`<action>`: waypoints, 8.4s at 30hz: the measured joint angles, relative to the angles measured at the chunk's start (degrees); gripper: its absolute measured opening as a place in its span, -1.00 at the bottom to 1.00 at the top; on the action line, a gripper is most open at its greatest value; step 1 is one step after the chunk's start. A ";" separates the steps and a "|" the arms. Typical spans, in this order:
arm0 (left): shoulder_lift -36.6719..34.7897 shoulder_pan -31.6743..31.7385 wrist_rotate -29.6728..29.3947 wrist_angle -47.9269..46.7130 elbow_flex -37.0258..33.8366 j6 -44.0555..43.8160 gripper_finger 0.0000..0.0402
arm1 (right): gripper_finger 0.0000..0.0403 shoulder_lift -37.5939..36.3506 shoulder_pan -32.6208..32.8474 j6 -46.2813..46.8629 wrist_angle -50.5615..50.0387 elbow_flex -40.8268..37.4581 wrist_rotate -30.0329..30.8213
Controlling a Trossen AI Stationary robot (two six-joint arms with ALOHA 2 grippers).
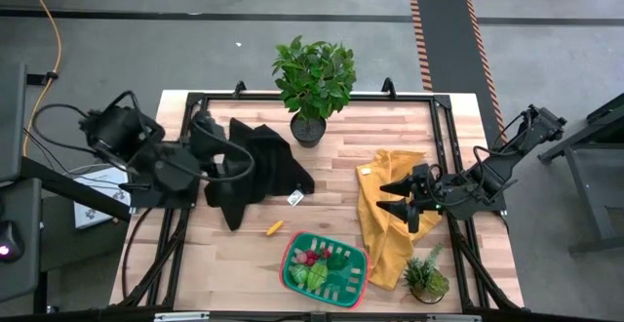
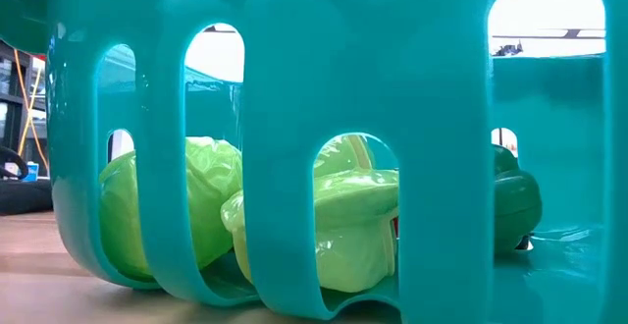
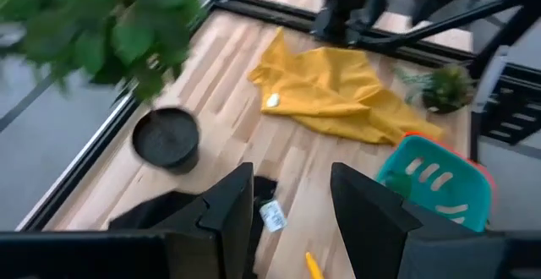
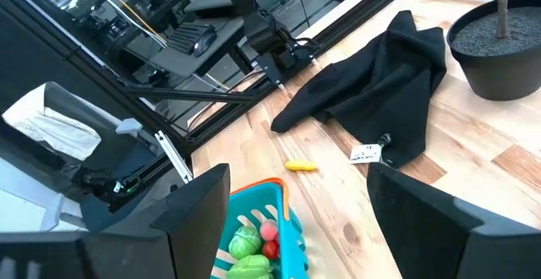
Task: Pick and placing Produce into tupperware
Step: Put the yellow corn into the blue bin
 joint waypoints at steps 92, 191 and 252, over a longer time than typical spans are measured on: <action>22.09 -31.59 -11.69 27.41 -56.28 -93.48 -0.26 | 0.34 0.24 -10.01 6.43 -1.85 0.00 -11.27; 30.30 -23.55 -23.38 63.72 -72.48 -49.30 -0.25 | 0.34 0.22 -9.97 -10.69 -2.48 0.00 -13.17; 30.30 -19.04 -21.96 67.31 -72.48 -44.81 -0.84 | 0.34 0.21 -9.96 -13.28 -2.70 0.00 -13.14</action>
